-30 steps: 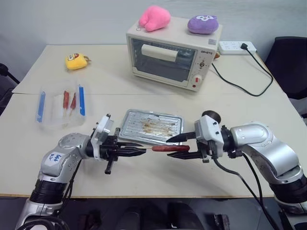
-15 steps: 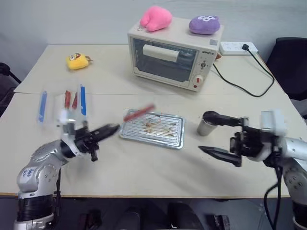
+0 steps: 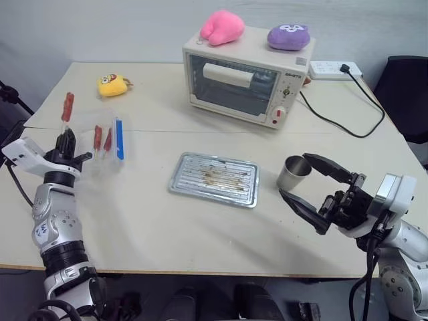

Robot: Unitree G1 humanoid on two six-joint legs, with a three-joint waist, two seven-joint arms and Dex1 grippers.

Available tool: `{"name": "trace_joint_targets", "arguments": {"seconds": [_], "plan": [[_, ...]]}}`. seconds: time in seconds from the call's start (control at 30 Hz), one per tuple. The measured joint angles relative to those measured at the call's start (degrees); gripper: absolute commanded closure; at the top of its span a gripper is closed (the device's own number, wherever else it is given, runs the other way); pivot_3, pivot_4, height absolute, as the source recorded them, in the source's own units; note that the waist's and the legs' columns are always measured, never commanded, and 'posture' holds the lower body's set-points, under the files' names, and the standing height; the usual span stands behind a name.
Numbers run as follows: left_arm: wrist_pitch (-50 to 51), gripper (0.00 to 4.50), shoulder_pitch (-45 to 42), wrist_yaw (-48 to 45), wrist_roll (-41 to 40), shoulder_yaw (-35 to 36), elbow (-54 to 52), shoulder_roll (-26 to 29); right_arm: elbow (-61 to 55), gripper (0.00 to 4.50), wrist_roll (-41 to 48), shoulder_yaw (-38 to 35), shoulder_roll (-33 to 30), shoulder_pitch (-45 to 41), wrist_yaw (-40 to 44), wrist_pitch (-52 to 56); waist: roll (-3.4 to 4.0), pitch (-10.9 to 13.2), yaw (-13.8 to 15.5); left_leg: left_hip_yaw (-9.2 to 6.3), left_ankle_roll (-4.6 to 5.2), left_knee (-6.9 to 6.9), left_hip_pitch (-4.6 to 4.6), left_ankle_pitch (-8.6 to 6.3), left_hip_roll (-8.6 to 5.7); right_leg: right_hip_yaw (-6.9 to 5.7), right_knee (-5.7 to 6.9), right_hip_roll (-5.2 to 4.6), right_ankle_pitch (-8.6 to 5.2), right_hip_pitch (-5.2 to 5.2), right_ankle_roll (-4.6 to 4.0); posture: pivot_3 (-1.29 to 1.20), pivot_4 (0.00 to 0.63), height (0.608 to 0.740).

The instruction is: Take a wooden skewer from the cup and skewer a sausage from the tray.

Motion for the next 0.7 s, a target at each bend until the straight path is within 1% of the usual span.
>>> {"name": "trace_joint_targets", "arguments": {"seconds": [0.03,0.1,0.2,0.27,0.4,0.53,0.57,0.63,0.7], "plan": [[-0.16,3.95,-0.49,0.59,0.88,-0.86,1.85,0.13,0.08,0.00,-0.17,0.34,0.00,-0.22,-0.10,-0.55,-0.01,0.00,-0.01,0.00,0.00,0.00,0.00,0.00,0.00,0.00,0.00,0.00,0.00,0.00,0.00,0.00,0.150,0.740],[0.00,3.60,-1.21,0.59,1.18,-2.01,2.73,0.13,1.36,0.00,-0.27,1.62,-0.31,-1.54,0.50,-0.73,-0.05,0.00,-0.04,-0.01,-0.01,0.01,0.00,0.00,0.00,0.00,0.00,0.00,0.00,0.01,0.00,0.00,0.150,0.740],[0.89,2.89,-1.03,-0.61,1.07,-3.50,2.44,0.42,3.09,0.00,-0.22,1.91,-2.10,-1.96,1.87,-0.71,-0.05,0.00,-0.03,-0.01,0.00,0.00,0.00,0.00,0.00,0.00,-0.01,-0.01,0.00,0.01,0.00,0.00,0.150,0.740],[1.44,2.41,0.39,-2.62,1.37,-4.96,1.70,1.46,4.07,0.00,-0.16,1.62,-3.55,-1.81,2.83,-0.69,-0.05,0.00,-0.07,-0.01,0.00,-0.03,0.00,-0.01,0.01,0.00,-0.02,0.00,0.00,0.01,0.00,0.00,0.150,0.740],[1.77,1.44,5.02,-11.09,3.15,-10.06,-2.68,6.50,4.72,0.00,1.03,1.12,-6.58,0.07,5.22,0.04,-0.04,0.00,-0.20,-0.01,-0.02,-0.08,0.01,-0.02,0.05,0.00,-0.07,0.01,0.00,0.01,-0.01,0.00,0.150,0.740],[0.72,1.44,7.68,-22.02,4.12,-13.23,-6.28,13.11,5.68,0.00,2.06,0.49,-9.82,2.86,8.82,0.94,-0.04,0.00,-0.12,-0.02,0.01,-0.08,0.06,-0.04,0.04,0.01,-0.14,0.00,0.00,0.10,-0.01,0.00,0.150,0.740],[0.34,1.44,8.93,-25.59,4.66,-14.44,-7.70,15.59,5.80,0.00,2.41,-0.05,-10.64,4.22,10.19,0.94,-0.04,0.01,-0.11,-0.03,0.01,-0.11,0.06,-0.05,0.05,0.01,-0.20,0.00,0.00,0.12,-0.01,0.00,0.150,0.740],[-1.58,1.44,11.82,-32.42,6.29,-16.76,-10.15,20.01,6.51,0.00,2.70,-0.74,-12.14,7.12,12.88,0.92,-0.01,0.02,-0.05,-0.05,0.06,-0.16,0.17,-0.08,0.05,0.00,-0.30,-0.02,0.00,0.27,-0.01,0.00,0.150,0.740],[-4.55,1.44,14.15,-37.09,8.56,-19.01,-11.32,22.70,6.97,0.00,2.70,-0.73,-12.45,8.51,14.99,0.70,0.01,0.03,-0.07,-0.05,0.10,-0.16,0.23,-0.10,0.05,0.00,-0.36,-0.03,0.00,0.35,-0.01,0.00,0.150,0.740]]}}
